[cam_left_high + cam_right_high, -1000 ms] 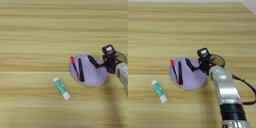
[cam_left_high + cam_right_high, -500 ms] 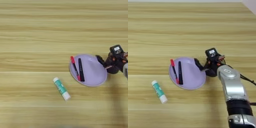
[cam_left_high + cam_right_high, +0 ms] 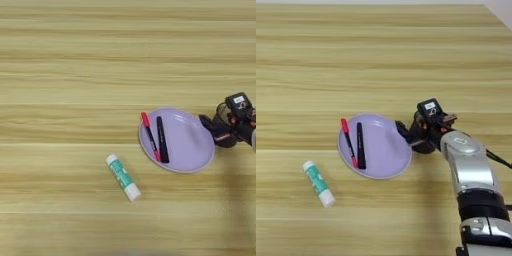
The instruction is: Move the objects on the table
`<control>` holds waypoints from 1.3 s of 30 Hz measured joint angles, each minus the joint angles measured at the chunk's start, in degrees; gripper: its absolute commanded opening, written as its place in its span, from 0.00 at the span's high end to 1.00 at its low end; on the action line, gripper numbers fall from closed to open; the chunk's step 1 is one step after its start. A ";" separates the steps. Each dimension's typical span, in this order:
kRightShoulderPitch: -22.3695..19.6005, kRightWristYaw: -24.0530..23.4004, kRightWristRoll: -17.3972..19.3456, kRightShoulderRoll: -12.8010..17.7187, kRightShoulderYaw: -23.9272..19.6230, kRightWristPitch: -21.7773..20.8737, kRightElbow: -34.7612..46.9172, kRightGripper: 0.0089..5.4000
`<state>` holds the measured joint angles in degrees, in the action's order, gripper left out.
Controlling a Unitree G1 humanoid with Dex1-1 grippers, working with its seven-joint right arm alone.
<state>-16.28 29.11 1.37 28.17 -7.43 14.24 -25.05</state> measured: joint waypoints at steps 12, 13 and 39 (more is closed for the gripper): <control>-1.65 1.26 0.14 0.06 0.04 0.39 -3.74 0.01; -1.77 1.29 0.13 0.06 0.04 0.43 -4.17 0.01; -5.98 1.53 0.05 0.06 0.27 -0.11 -12.68 0.01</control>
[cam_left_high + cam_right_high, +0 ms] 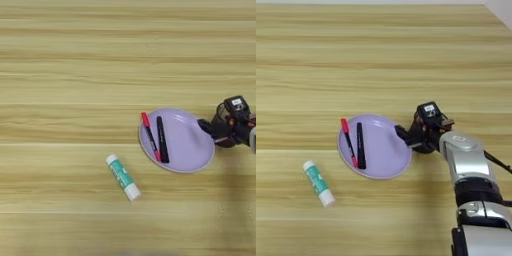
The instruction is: Move the objects on the table
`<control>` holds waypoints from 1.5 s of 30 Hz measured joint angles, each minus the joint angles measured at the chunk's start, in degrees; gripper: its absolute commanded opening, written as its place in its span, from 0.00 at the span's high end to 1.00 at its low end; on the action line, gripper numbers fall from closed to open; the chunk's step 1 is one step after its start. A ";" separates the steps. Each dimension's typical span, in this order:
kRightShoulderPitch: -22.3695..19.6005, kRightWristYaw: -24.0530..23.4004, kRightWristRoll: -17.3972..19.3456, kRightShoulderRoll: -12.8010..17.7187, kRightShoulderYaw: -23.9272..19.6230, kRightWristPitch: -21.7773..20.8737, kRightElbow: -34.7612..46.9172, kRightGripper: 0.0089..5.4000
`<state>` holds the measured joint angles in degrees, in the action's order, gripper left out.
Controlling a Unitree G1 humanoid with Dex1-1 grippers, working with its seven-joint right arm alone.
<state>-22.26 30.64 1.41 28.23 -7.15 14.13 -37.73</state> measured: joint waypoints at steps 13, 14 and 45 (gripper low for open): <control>-3.00 -0.09 -0.47 0.00 0.79 -2.07 -6.23 0.01; -3.30 -0.10 -0.53 0.00 0.82 -2.28 -6.76 0.01; -6.90 -0.36 -1.68 0.00 1.46 -5.91 -16.32 0.14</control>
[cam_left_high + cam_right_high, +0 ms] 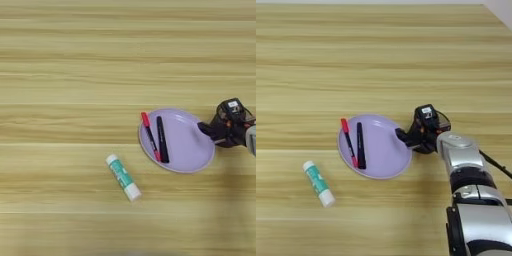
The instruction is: Move the objects on the table
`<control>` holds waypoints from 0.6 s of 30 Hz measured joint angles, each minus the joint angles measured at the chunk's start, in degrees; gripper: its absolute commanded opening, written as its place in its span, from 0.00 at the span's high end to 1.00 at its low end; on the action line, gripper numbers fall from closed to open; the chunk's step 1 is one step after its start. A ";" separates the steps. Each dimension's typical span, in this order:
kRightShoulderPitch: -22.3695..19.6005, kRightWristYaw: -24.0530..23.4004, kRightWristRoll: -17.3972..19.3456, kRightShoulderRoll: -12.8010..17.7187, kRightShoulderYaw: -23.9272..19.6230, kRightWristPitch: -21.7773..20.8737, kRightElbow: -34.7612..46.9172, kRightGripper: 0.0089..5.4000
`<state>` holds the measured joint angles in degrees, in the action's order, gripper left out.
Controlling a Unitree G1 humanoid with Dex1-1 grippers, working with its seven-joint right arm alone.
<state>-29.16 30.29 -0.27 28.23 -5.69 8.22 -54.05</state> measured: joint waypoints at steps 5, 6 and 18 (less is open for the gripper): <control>-0.19 -0.17 0.01 0.00 -0.02 -0.03 -0.20 0.23; -0.19 -0.19 0.01 0.00 -0.02 -0.03 -0.21 0.24; -0.20 -0.81 0.03 0.00 -0.13 -0.03 -0.26 0.51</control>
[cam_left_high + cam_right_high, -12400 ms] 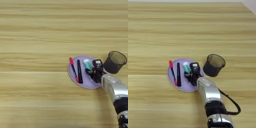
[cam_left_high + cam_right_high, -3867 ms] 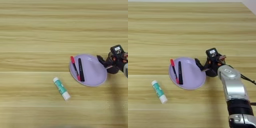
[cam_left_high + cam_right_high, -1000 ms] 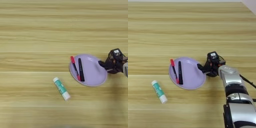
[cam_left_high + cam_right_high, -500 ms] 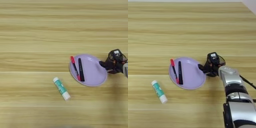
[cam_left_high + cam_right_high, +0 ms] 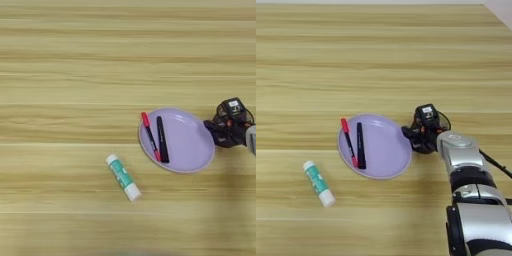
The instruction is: Move the objects on the table
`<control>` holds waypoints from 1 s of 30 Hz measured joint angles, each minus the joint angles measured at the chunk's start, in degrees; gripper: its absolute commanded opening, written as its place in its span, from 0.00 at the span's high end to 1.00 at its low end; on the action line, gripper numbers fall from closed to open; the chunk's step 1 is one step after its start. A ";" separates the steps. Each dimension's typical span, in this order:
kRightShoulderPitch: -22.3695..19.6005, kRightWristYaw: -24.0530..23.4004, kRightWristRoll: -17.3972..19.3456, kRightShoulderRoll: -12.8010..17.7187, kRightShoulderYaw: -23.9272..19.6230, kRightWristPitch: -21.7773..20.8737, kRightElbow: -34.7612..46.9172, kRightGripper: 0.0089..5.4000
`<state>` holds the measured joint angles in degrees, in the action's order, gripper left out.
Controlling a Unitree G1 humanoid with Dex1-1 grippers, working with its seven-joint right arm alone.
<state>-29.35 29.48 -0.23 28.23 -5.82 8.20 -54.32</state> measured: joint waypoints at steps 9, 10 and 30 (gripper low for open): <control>0.00 -0.18 0.00 0.00 -0.11 -0.01 0.15 0.74; 0.00 -0.20 0.00 0.00 -0.11 -0.01 0.17 0.75; -0.11 -0.85 -0.06 0.44 -0.20 -1.19 0.74 0.92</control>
<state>-29.47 28.63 -0.29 28.66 -6.02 7.01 -53.57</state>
